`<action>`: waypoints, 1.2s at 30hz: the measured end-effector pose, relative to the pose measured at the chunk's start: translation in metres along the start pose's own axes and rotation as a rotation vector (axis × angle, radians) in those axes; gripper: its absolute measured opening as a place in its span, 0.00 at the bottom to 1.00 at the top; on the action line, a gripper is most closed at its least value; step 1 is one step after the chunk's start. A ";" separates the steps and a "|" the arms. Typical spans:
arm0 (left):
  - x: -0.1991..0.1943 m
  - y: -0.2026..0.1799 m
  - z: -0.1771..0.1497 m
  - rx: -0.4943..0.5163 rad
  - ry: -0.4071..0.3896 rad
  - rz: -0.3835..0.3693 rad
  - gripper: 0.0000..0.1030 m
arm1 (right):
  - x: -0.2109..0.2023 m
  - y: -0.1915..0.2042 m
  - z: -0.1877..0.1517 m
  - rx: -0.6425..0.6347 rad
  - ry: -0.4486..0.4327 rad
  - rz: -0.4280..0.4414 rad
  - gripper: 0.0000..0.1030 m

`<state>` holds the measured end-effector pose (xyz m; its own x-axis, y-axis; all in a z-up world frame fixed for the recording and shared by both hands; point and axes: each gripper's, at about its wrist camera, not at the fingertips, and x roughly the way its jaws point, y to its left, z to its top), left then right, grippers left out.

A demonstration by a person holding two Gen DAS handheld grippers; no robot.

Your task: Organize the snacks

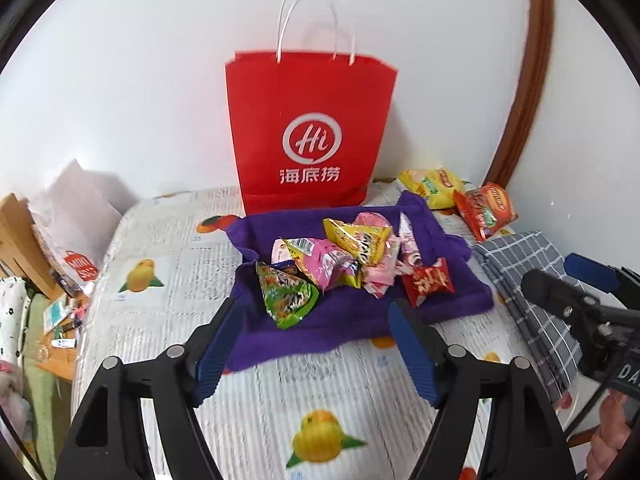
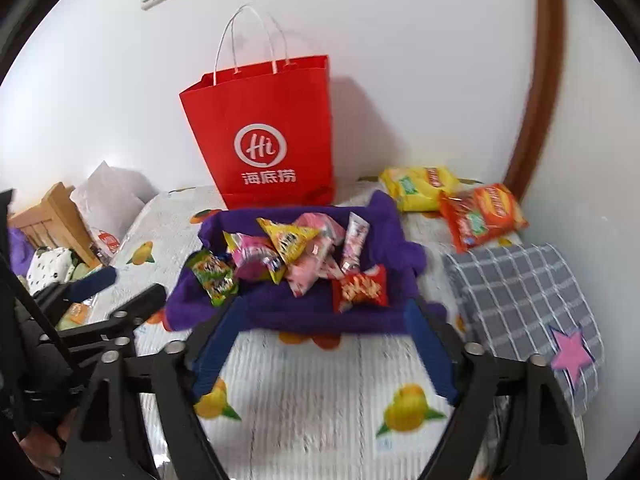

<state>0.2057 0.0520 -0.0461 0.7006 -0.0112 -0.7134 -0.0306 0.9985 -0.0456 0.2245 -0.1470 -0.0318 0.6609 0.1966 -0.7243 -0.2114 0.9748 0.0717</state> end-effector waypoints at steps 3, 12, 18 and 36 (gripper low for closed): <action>-0.030 -0.008 -0.014 0.011 -0.025 -0.010 0.81 | -0.027 -0.001 -0.021 0.010 -0.047 -0.008 0.92; -0.098 -0.030 -0.059 0.021 -0.065 -0.009 0.93 | -0.090 -0.007 -0.077 0.056 -0.047 -0.016 0.96; -0.130 -0.043 -0.083 0.023 -0.080 0.005 0.93 | -0.129 -0.016 -0.106 0.089 -0.066 0.022 0.96; -0.157 -0.051 -0.100 0.004 -0.086 0.005 0.93 | -0.151 -0.033 -0.123 0.116 -0.076 -0.020 0.96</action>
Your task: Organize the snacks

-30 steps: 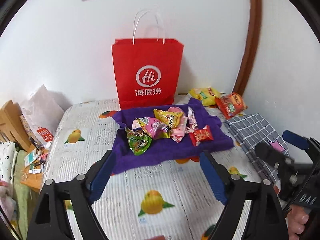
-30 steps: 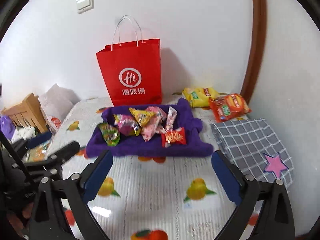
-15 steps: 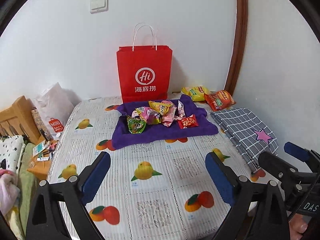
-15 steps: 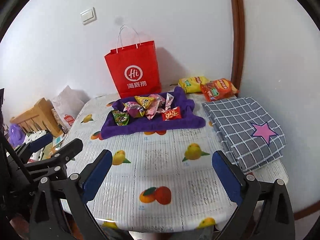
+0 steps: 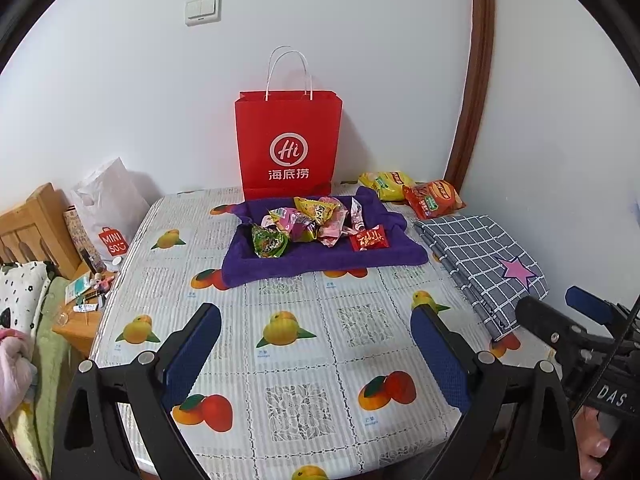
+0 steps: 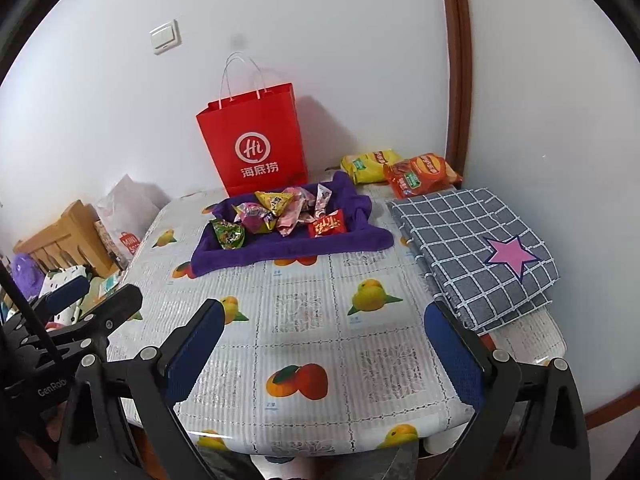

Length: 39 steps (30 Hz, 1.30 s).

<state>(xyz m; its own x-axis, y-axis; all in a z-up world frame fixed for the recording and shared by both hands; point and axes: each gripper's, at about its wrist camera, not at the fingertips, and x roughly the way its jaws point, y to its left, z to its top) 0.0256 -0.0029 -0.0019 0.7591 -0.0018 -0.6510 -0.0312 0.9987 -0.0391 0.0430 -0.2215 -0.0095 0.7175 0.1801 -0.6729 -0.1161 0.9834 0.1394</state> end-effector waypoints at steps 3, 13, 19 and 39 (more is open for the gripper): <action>0.000 0.000 0.000 0.016 -0.002 0.008 0.93 | -0.003 -0.001 0.000 0.005 -0.015 -0.014 0.96; -0.005 0.004 0.003 -0.007 -0.020 0.006 0.93 | -0.008 0.002 0.001 -0.001 -0.024 -0.016 0.96; -0.006 0.003 0.003 -0.011 -0.023 0.001 0.93 | -0.005 0.002 -0.002 -0.003 -0.014 -0.022 0.96; -0.003 0.004 -0.001 -0.004 -0.020 -0.013 0.93 | -0.001 0.004 -0.006 -0.004 0.001 -0.015 0.96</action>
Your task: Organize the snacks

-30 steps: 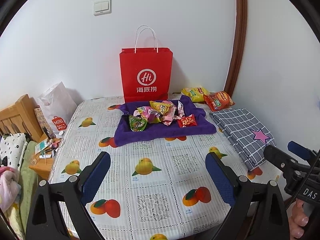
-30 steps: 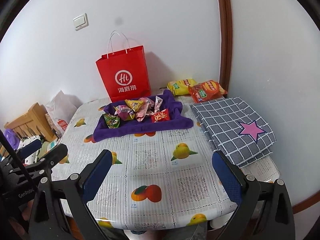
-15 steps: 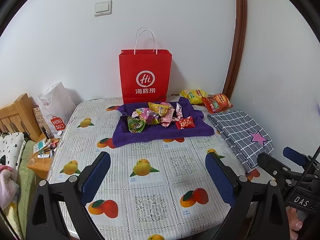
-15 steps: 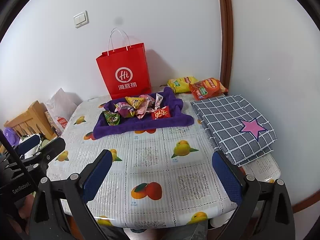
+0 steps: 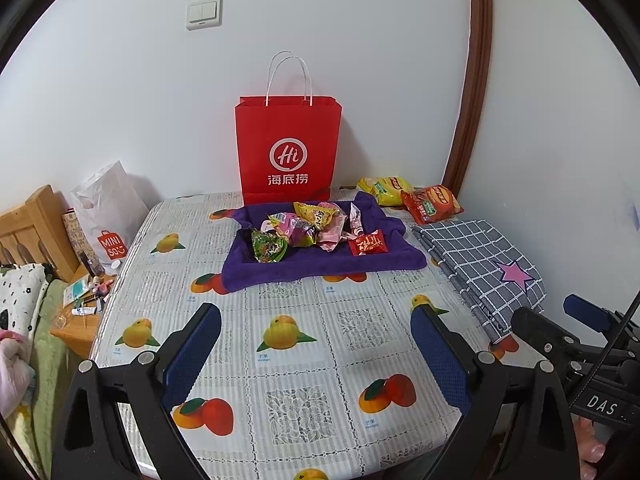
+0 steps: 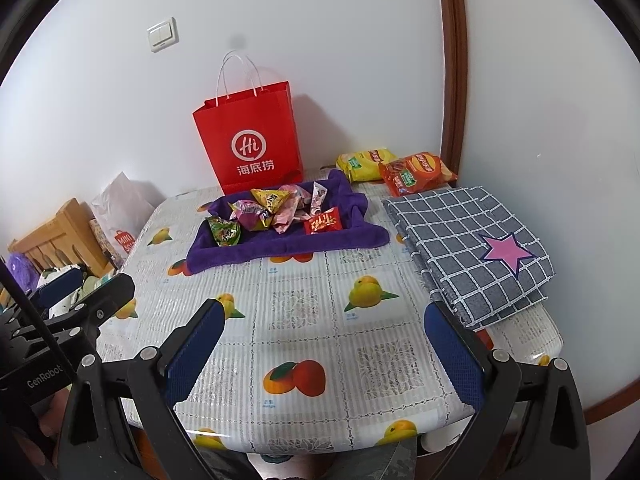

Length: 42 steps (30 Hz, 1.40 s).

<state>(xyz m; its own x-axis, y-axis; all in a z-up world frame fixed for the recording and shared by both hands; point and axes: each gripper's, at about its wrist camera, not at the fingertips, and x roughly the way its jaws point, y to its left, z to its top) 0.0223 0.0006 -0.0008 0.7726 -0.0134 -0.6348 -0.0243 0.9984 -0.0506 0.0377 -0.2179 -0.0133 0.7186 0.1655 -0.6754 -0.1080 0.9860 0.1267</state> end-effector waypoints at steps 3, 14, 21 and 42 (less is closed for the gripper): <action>0.000 0.000 0.000 0.001 0.001 -0.004 0.93 | 0.000 0.001 -0.001 -0.001 0.000 0.005 0.96; -0.004 0.000 0.000 0.001 -0.006 -0.013 0.93 | -0.004 0.007 -0.003 -0.012 -0.010 0.012 0.96; -0.004 0.001 0.001 0.005 -0.010 -0.005 0.93 | -0.006 0.008 -0.003 -0.015 -0.017 0.018 0.96; -0.006 0.005 0.004 0.003 -0.036 0.006 0.93 | -0.011 0.017 0.002 -0.042 -0.055 0.037 0.96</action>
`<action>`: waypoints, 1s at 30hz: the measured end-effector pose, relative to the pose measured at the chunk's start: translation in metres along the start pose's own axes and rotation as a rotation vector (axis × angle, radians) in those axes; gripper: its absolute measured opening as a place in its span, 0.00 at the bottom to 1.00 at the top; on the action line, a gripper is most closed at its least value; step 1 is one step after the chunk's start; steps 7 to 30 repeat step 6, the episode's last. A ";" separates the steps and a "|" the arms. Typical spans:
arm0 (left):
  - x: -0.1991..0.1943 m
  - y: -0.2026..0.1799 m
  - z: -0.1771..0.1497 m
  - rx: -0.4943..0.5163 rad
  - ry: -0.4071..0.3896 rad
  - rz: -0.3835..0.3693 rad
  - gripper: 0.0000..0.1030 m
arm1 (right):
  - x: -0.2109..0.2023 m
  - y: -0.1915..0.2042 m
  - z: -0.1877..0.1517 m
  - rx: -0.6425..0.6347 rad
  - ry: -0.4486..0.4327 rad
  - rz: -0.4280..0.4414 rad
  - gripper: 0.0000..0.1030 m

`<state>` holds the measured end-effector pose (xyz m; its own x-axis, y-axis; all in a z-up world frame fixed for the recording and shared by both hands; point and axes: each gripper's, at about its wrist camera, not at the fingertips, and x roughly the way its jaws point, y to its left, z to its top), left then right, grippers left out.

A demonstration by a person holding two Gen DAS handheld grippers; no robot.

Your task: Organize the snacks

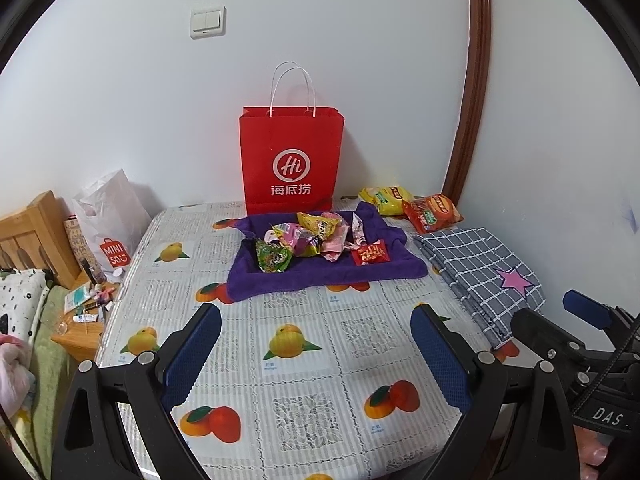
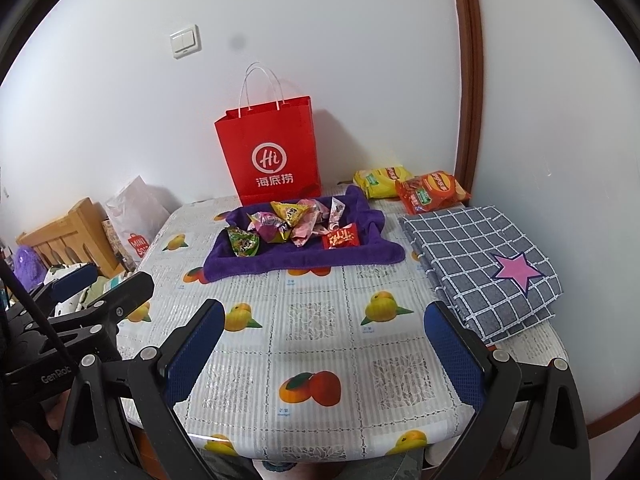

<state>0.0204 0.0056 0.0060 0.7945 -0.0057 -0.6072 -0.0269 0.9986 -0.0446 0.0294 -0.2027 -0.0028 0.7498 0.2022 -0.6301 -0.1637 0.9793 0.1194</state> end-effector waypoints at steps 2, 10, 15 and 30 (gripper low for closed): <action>0.004 0.001 0.001 0.000 0.003 -0.002 0.93 | 0.002 0.001 0.000 -0.001 0.000 -0.001 0.96; 0.015 0.002 0.000 0.012 0.012 0.009 0.93 | 0.012 0.005 0.001 -0.015 0.002 -0.014 0.96; 0.015 0.002 0.000 0.012 0.012 0.009 0.93 | 0.012 0.005 0.001 -0.015 0.002 -0.014 0.96; 0.015 0.002 0.000 0.012 0.012 0.009 0.93 | 0.012 0.005 0.001 -0.015 0.002 -0.014 0.96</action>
